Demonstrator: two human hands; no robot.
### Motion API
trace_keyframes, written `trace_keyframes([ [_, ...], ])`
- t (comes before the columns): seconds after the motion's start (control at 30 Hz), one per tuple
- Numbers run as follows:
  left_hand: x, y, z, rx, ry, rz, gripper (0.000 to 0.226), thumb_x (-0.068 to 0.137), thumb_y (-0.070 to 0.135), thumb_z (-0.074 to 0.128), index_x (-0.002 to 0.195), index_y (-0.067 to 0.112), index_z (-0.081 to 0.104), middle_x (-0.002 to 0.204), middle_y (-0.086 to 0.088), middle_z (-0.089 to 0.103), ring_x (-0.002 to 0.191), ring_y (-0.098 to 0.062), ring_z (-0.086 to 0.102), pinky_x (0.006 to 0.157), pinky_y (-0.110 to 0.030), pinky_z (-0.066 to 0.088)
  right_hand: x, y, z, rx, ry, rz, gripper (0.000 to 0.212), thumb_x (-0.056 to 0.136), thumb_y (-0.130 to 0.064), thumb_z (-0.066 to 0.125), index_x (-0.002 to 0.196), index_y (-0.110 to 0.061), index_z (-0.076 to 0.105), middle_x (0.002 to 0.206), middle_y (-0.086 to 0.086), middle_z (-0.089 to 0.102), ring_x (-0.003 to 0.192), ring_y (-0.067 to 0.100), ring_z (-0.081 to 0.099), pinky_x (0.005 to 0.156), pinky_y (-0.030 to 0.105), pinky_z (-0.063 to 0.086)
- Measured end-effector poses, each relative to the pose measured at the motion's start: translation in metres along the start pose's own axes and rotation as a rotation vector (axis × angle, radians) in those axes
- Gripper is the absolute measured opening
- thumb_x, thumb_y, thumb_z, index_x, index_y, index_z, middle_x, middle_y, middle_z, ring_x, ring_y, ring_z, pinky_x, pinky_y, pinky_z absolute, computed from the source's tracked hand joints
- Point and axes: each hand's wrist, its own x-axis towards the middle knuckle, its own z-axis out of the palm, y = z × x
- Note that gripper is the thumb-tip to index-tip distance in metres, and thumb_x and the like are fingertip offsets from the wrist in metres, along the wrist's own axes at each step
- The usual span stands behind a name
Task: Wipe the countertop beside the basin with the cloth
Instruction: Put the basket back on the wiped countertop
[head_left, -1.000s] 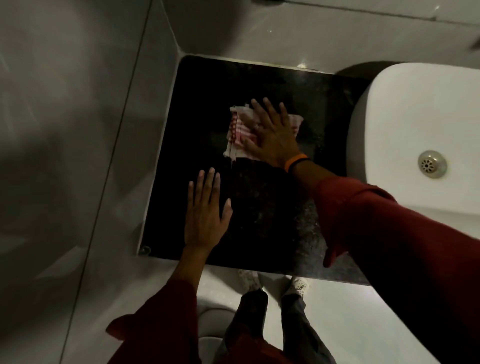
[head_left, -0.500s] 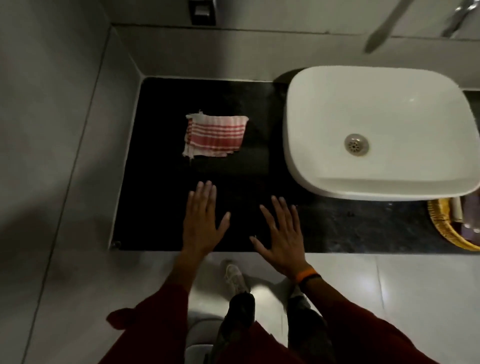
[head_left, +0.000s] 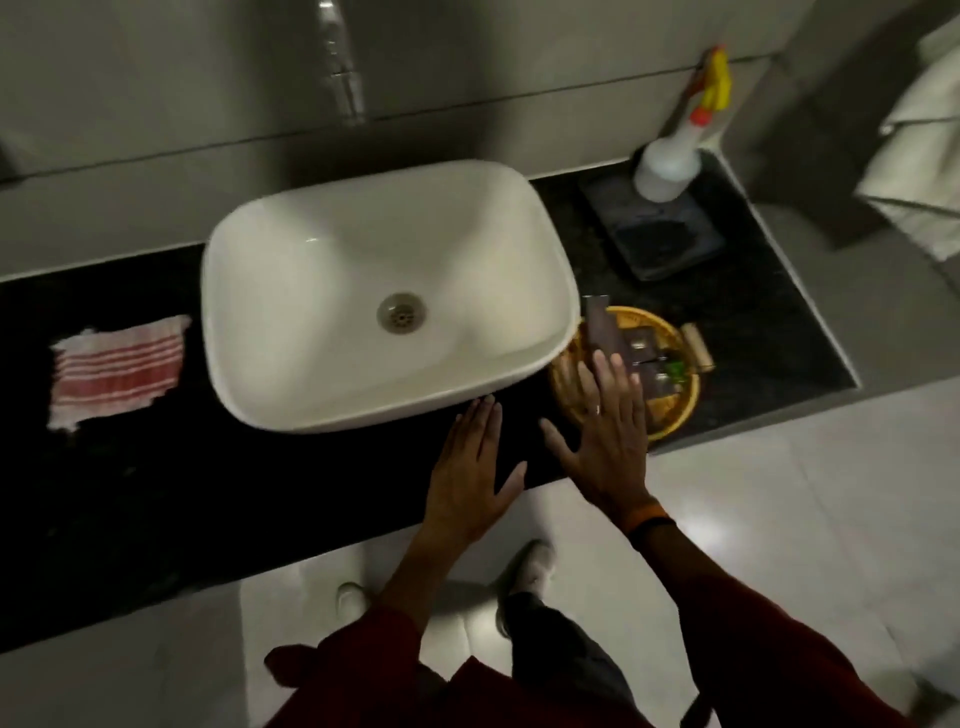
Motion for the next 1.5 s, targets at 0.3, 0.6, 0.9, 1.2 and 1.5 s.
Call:
trace_keyframes([
  [0.3, 0.109, 0.109, 0.024, -0.046, -0.085, -0.336, 0.07, 0.105, 0.038, 0.044, 0.158, 0.006, 0.014, 0.144, -0.022, 0.054, 0.126, -0.032, 0.061, 0.102, -0.04, 0.056, 0.073, 0.124, -0.026, 0.319, -0.08, 0.637, 0.059, 0.099, -0.024, 0.059, 0.151, -0.005, 0.04, 0.155, 0.019, 0.044, 0.147, 0.034, 0.039, 0.121, 0.052, 0.037],
  [0.6, 0.057, 0.055, -0.009, -0.296, -0.117, -0.548, 0.05, 0.102, 0.016, 0.049, 0.15, 0.013, 0.036, 0.109, -0.022, 0.07, 0.096, -0.036, 0.074, 0.085, -0.044, 0.063, 0.022, 0.045, -0.025, 0.402, -0.145, 0.571, 0.023, 0.108, -0.011, 0.042, 0.117, -0.001, 0.061, 0.11, 0.016, 0.069, 0.101, 0.023, 0.068, 0.085, 0.024, 0.049],
  [0.9, -0.042, 0.004, -0.053, -0.408, -0.134, -0.621, 0.043, 0.099, 0.013, 0.053, 0.141, 0.019, 0.049, 0.103, -0.017, 0.071, 0.093, -0.034, 0.073, 0.085, -0.045, 0.062, -0.056, -0.039, -0.029, 0.543, -0.17, 0.64, 0.016, 0.101, -0.007, 0.055, 0.1, -0.023, 0.056, 0.081, -0.008, 0.059, 0.071, 0.005, 0.056, 0.067, 0.019, 0.044],
  [1.2, -0.187, -0.215, -0.157, -0.434, 0.058, -0.77, 0.034, 0.103, 0.019, 0.054, 0.137, 0.017, 0.053, 0.094, -0.008, 0.069, 0.078, -0.018, 0.07, 0.068, -0.03, 0.061, -0.071, -0.301, 0.04, 0.69, -0.376, 0.502, 0.011, 0.1, -0.007, 0.058, 0.107, -0.004, 0.066, 0.087, -0.002, 0.064, 0.075, 0.002, 0.058, 0.069, 0.019, 0.047],
  [1.5, -0.213, -0.372, -0.224, -0.496, 0.148, -0.924, 0.065, 0.093, 0.008, 0.06, 0.154, 0.019, 0.039, 0.11, -0.018, 0.07, 0.1, -0.028, 0.07, 0.086, -0.032, 0.057, -0.016, -0.471, 0.096, 0.743, -0.456, 0.524, 0.024, 0.097, -0.008, 0.06, 0.12, -0.008, 0.067, 0.113, 0.013, 0.073, 0.105, 0.024, 0.067, 0.092, 0.028, 0.047],
])
